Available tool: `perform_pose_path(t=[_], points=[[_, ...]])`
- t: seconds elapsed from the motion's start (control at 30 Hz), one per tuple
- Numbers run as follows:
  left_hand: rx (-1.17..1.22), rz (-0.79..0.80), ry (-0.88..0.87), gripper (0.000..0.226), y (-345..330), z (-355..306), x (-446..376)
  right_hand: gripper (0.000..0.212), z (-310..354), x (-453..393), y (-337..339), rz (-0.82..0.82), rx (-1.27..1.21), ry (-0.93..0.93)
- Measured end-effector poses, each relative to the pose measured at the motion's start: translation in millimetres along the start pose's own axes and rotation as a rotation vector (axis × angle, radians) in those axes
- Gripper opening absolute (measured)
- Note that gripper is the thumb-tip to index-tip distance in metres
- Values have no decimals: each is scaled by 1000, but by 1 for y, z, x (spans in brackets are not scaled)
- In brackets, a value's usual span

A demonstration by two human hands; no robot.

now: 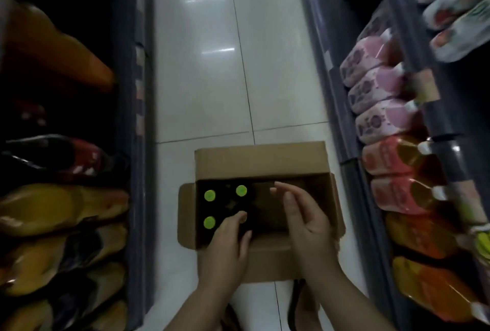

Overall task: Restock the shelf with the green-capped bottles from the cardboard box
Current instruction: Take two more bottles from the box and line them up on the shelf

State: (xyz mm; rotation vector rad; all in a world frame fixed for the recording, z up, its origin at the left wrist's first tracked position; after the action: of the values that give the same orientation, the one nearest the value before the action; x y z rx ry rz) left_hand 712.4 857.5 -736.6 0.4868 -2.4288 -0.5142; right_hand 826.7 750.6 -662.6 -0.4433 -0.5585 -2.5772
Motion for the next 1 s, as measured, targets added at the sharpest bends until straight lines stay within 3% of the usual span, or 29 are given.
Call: perform_pose_path(t=[0.23, 0.37, 0.53, 0.7, 0.83, 1.0], points=[[38, -77, 147, 40, -35, 75, -43, 26, -101, -49, -59, 122, 64, -46], [118, -107, 136, 51, -50, 101, -59, 23, -133, -76, -80, 125, 156, -5], [170, -139, 218, 65, -61, 128, -70, 29, -157, -103, -106, 173, 277, 57], [188, -131, 218, 76, -73, 142, -88, 53, -187, -120, -127, 230, 450, 42], [227, -114, 226, 72, -76, 149, -94, 46, -185, -132, -129, 121, 495, 122], [157, -74, 110, 63, -79, 144, -82, 41, -182, -120, -122, 122, 376, 159]])
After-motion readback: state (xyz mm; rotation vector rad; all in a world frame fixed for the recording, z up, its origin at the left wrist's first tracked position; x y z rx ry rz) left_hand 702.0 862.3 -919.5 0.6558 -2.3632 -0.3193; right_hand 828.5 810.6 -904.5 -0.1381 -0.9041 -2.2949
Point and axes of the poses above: each hand's wrist, its own x-axis away from the middle knuckle, its own y-axis out of the back of the hand, z = x × y, the point moved 9 cm from there along -x, towards the middle knuckle, and after that the axes turned 12 degrees about x, right-handed, at the moved point
